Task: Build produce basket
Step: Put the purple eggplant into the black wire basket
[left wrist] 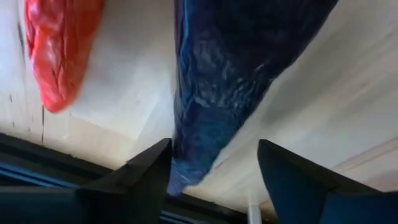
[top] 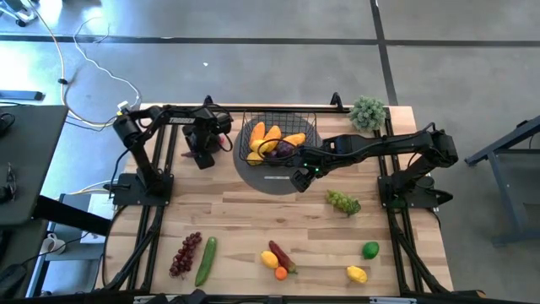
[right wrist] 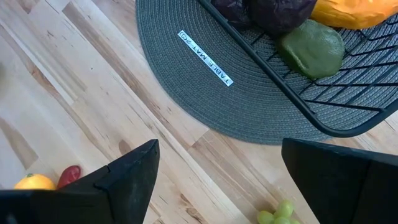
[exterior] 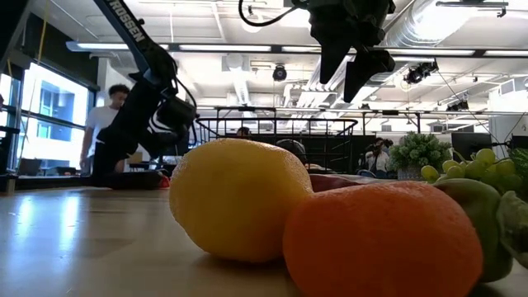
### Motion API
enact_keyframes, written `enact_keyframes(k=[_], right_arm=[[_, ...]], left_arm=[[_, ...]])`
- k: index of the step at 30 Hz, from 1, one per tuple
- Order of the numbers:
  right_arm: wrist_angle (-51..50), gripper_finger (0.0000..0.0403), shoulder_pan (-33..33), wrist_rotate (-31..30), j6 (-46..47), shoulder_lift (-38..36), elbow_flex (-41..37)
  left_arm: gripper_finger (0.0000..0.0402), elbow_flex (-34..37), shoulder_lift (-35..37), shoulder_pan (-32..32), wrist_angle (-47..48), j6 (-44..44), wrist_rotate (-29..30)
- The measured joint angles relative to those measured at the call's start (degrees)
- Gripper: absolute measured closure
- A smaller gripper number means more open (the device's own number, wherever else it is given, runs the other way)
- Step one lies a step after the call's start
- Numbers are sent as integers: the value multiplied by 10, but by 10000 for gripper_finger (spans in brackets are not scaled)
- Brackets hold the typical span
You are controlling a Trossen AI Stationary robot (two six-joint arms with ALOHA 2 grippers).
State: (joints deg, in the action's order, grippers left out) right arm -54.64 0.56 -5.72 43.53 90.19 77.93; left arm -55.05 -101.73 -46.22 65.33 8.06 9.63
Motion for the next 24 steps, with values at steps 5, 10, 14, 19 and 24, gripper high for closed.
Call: enact_keyframes(k=[5,10,14,19,24], right_arm=[[0,84,0,0,1,0,0],[0,84,0,0,1,0,0],[0,84,0,0,1,0,0],[0,84,0,0,1,0,0],[0,84,0,0,0,0,0]], left_arm=[[237,0,-9,0,-3,1,0],[297,0,-9,0,-3,1,0],[337,0,-7,4,-3,1,0],[358,0,8,13,-3,1,-6],[357,0,40,24,8,1,-29]])
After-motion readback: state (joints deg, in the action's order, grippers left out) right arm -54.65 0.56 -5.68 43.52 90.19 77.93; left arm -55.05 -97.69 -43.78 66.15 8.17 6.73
